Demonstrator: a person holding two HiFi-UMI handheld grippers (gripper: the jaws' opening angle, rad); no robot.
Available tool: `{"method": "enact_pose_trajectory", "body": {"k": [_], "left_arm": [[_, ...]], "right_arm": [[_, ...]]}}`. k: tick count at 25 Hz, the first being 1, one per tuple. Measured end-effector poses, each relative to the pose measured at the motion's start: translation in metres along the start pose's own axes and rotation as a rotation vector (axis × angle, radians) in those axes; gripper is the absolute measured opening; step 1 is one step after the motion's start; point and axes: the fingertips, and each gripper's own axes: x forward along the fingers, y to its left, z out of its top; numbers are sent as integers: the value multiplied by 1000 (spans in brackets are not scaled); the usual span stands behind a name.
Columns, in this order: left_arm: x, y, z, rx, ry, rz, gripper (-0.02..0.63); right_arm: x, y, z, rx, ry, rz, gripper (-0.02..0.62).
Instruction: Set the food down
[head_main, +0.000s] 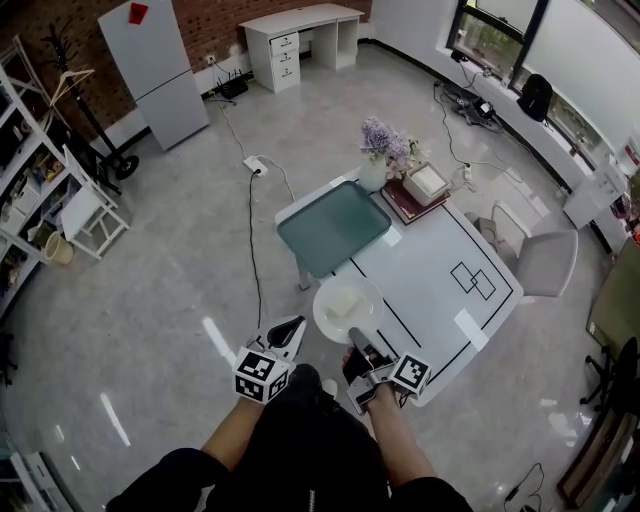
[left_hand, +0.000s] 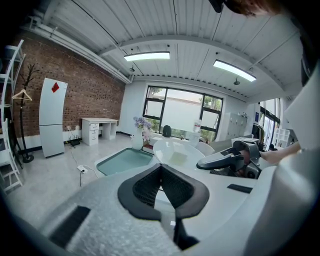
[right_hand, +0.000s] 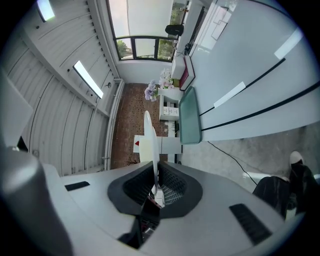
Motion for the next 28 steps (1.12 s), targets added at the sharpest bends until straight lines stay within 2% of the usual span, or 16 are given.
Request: {"method": "enact_pose_trajectory", "body": {"k": [10,18,22,28], "left_arm": [[6,20,-3,-24,11,40,6],[34,39,7,-25,13,27,6],[48,53,14,-27,10,24,6],[77,81,20,-37,21,16,6]], "right_arm": [[20,-6,2,18,42,-12,23],[47,-4,22,12,45,-17,23],[67,-2,33,32,43,16,23],[96,-8,55,33,42,-24,23]]}}
